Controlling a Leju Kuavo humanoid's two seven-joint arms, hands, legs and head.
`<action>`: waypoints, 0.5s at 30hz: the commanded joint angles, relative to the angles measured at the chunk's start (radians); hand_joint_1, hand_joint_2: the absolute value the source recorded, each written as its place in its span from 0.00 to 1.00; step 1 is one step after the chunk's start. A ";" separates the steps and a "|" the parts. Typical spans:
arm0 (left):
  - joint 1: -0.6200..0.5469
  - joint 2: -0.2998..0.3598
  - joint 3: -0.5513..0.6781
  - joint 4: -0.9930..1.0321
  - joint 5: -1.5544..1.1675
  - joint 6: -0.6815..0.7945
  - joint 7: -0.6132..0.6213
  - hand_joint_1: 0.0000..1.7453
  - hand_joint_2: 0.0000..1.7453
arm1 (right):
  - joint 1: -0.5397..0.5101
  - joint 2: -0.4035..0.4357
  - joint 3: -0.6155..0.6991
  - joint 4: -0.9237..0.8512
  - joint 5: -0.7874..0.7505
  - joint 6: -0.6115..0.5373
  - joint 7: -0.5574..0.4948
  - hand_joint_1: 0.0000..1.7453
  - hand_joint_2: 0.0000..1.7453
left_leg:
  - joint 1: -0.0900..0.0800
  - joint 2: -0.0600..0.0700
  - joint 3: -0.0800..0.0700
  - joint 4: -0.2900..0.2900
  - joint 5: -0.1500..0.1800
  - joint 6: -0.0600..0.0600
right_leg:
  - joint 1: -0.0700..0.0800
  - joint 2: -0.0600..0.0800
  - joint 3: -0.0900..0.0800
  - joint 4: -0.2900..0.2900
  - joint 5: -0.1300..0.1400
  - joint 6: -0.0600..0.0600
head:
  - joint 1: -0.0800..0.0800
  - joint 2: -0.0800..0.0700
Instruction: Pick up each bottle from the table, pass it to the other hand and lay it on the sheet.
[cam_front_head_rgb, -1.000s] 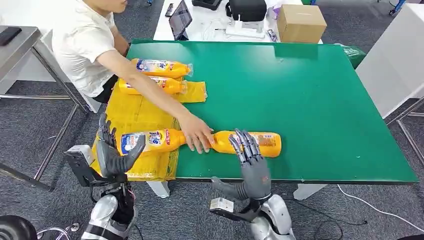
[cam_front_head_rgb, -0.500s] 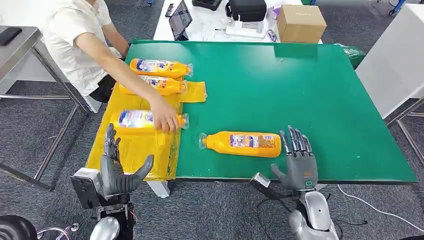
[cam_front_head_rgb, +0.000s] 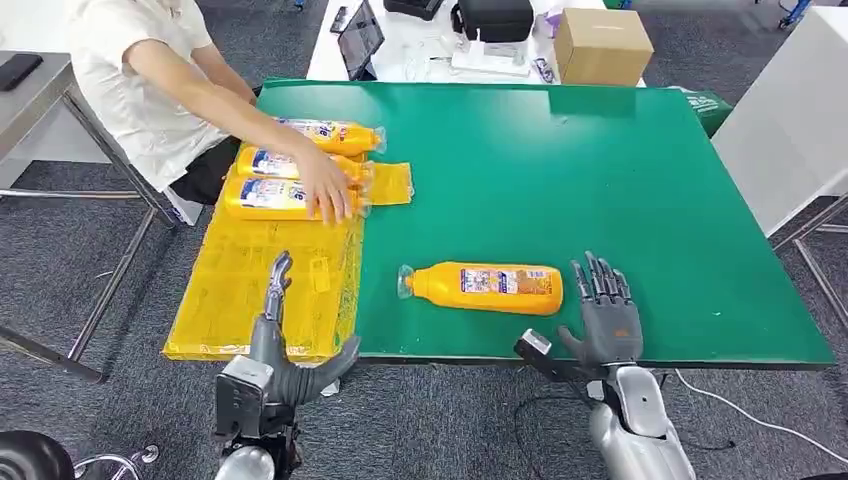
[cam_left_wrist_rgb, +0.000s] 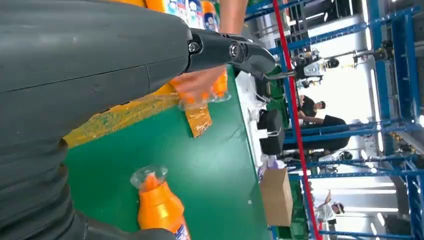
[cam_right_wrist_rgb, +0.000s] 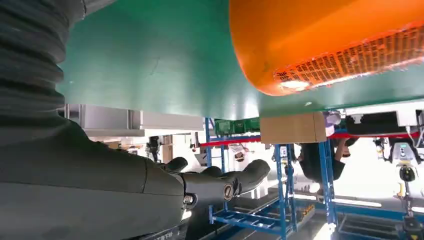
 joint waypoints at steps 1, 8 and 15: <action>-0.053 0.029 -0.049 0.084 -0.010 -0.008 0.003 0.00 1.00 | -0.141 -0.005 0.049 0.228 -0.027 0.003 -0.017 0.00 1.00 | 0.000 0.004 0.005 -0.001 -0.001 0.002 | 0.001 0.002 0.004 -0.002 0.000 -0.003 | 0.000 0.000; -0.053 0.029 -0.049 0.084 -0.010 -0.008 0.003 0.00 1.00 | -0.141 -0.005 0.049 0.228 -0.027 0.003 -0.017 0.00 1.00 | 0.000 0.002 0.005 -0.001 -0.001 0.002 | 0.001 0.000 0.005 -0.002 -0.001 -0.003 | 0.000 0.000; -0.068 0.027 -0.061 0.092 -0.012 -0.012 0.003 0.00 1.00 | -0.181 0.023 0.132 0.295 -0.003 0.003 -0.014 0.00 1.00 | 0.000 0.003 0.004 -0.001 -0.001 0.001 | 0.001 0.002 0.003 -0.001 0.000 -0.003 | 0.000 0.000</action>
